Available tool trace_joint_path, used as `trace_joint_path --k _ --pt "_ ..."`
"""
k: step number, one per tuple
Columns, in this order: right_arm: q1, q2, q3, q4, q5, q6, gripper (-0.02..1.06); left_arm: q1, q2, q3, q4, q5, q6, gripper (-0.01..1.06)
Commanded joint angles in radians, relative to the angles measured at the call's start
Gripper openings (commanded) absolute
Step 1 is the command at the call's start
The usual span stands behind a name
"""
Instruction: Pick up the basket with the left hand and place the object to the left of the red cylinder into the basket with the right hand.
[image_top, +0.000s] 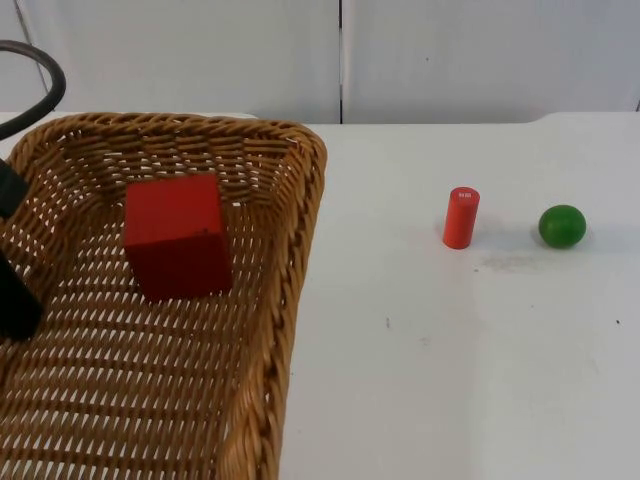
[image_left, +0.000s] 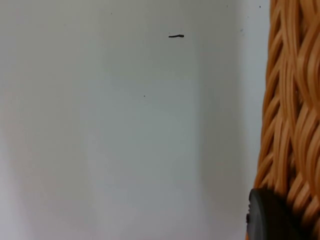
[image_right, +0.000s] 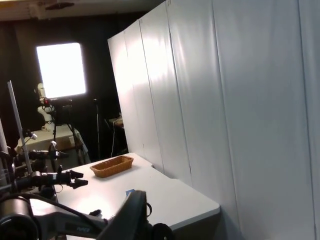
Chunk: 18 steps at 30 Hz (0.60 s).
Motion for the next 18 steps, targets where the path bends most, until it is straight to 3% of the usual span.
trace_joint_path --k 1,18 --pt "-0.006 -0.002 0.002 0.015 0.005 0.004 1.05 0.004 -0.009 -0.004 -0.041 -0.005 0.005 0.00" --pt "-0.006 -0.002 0.002 0.020 -0.003 0.004 1.05 0.004 -0.006 -0.004 -0.041 -0.049 0.012 0.00"
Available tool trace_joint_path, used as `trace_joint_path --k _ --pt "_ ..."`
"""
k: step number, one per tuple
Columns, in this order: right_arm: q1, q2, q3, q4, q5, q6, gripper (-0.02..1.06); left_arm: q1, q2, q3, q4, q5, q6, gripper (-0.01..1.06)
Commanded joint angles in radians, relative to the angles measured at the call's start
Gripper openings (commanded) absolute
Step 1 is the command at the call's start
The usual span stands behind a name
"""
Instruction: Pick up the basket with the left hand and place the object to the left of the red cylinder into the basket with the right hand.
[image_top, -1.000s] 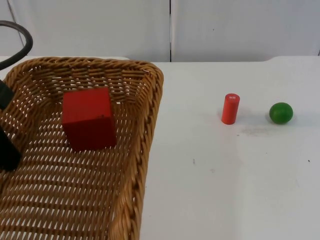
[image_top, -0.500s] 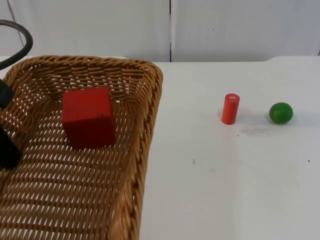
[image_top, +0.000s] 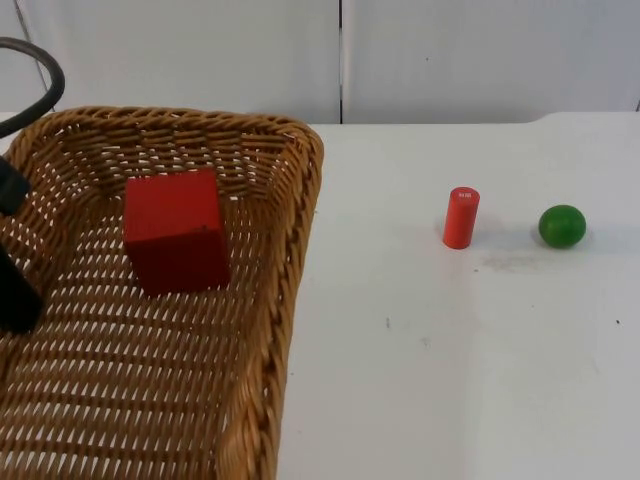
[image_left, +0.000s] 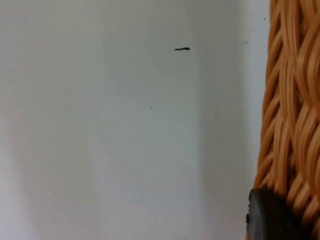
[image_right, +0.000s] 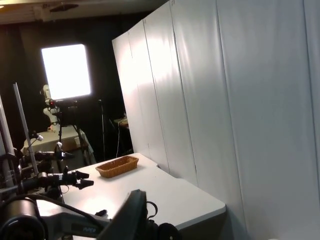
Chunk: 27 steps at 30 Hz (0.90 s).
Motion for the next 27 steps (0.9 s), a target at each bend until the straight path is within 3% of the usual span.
trace_joint_path --k 1,17,27 --pt "-0.006 -0.002 0.002 0.005 -0.010 0.001 1.05 0.004 -0.006 -0.004 -0.041 -0.018 0.004 0.00" --pt "-0.006 -0.002 0.002 -0.013 0.012 -0.024 1.05 0.004 0.177 -0.012 -0.059 -0.193 0.055 0.00" --pt "-0.006 -0.002 0.002 -0.095 0.043 -0.024 1.05 0.004 0.372 -0.176 -0.046 -0.167 0.071 0.00"
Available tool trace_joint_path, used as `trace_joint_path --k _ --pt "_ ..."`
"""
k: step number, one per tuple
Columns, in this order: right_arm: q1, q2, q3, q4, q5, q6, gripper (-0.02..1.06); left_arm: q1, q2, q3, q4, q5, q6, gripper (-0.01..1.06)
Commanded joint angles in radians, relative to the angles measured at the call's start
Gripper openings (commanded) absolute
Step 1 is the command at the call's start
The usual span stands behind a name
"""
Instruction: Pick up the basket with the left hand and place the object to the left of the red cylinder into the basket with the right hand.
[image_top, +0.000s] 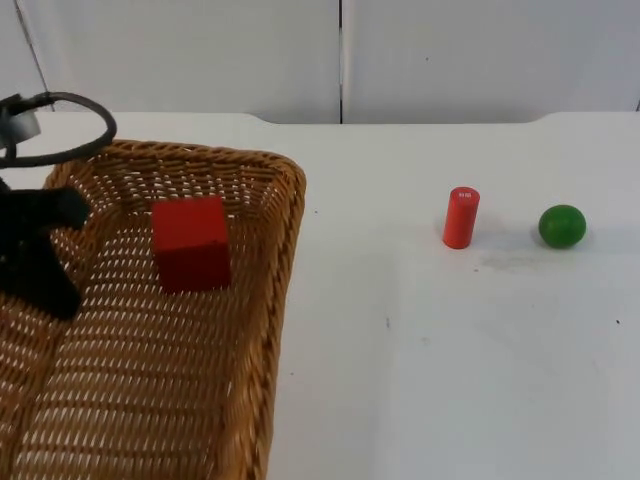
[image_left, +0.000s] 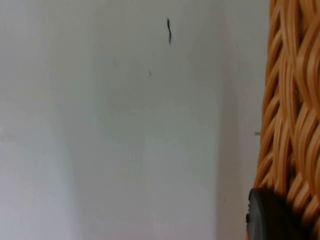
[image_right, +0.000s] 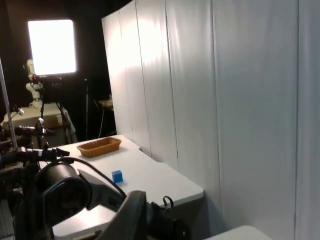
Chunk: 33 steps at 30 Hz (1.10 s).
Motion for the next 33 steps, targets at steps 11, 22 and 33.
trace_joint_path --k 11,22,33 --pt "-0.006 0.000 0.002 -0.076 0.063 -0.008 1.05 0.007 0.214 -0.201 -0.002 0.033 0.005 0.00" --pt "-0.006 0.000 0.002 -0.113 0.063 -0.008 1.05 0.083 0.316 -0.248 -0.023 0.020 0.022 0.00" --pt "-0.006 0.000 0.002 -0.125 0.063 -0.008 1.05 0.085 0.317 -0.248 -0.017 0.011 0.069 0.00"
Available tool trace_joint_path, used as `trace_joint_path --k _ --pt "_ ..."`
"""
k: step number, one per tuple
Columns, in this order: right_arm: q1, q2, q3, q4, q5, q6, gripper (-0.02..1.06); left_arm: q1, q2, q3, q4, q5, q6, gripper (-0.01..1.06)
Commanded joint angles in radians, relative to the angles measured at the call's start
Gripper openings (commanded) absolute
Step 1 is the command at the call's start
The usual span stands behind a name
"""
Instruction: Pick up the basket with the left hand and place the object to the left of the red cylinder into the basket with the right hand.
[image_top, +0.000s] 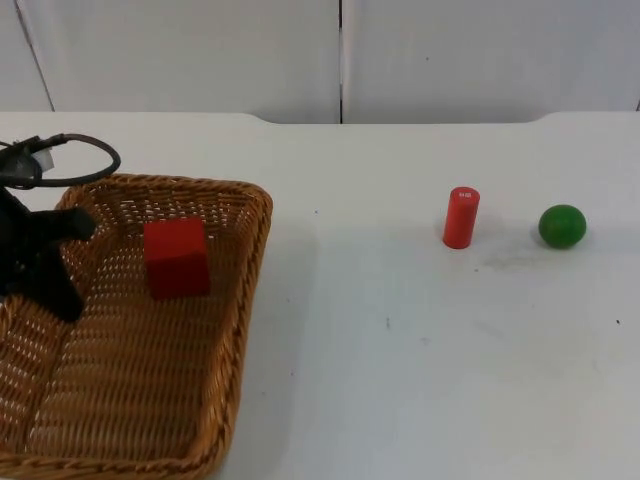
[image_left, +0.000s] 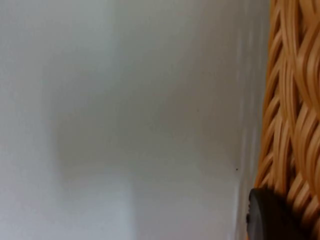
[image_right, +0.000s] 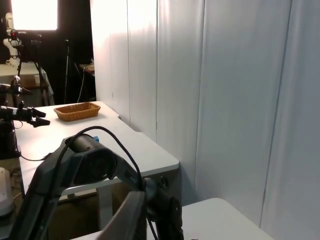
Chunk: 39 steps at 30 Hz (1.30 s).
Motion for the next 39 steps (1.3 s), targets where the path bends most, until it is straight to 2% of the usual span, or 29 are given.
trace_joint_path --k 1,6,8,9,13,14,16,19,25,30,39 --pt "-0.006 0.000 0.002 -0.001 0.004 -0.006 1.05 0.000 -0.008 -0.010 -0.026 0.011 0.007 0.00" --pt "-0.006 0.000 0.002 -0.001 0.004 -0.006 1.05 0.000 -0.008 -0.010 -0.026 0.012 0.007 0.01" --pt "-0.006 0.000 0.002 -0.003 0.004 -0.006 1.05 0.000 -0.008 -0.010 -0.026 0.022 0.007 0.11" --pt "-0.006 0.000 0.002 -0.003 0.004 -0.006 1.05 0.000 -0.008 -0.010 -0.026 0.022 0.007 0.11" --pt "-0.006 0.000 0.002 -0.003 0.004 -0.006 1.05 0.000 -0.008 -0.010 -0.035 0.047 -0.015 0.53" --pt "-0.006 0.000 0.002 -0.003 0.004 -0.006 1.05 0.000 -0.008 -0.010 -0.035 0.047 -0.015 0.53" --pt "-0.006 0.000 0.002 -0.005 0.004 -0.006 1.05 0.000 -0.010 -0.012 -0.033 0.072 -0.015 0.75" --pt "-0.006 0.000 0.002 -0.010 0.004 -0.006 1.05 0.000 -0.039 -0.012 -0.031 0.110 -0.015 0.91" --pt "-0.006 0.000 0.002 -0.089 0.004 -0.006 1.05 0.000 -0.161 -0.012 -0.018 0.133 -0.038 0.92" --pt "-0.006 0.000 0.022 -0.175 0.000 0.032 1.05 -0.002 -0.321 -0.010 -0.001 0.146 -0.066 0.92" --pt "-0.006 0.000 0.144 -0.309 -0.015 0.210 1.05 -0.002 -0.664 0.078 -0.003 0.157 -0.086 0.92"
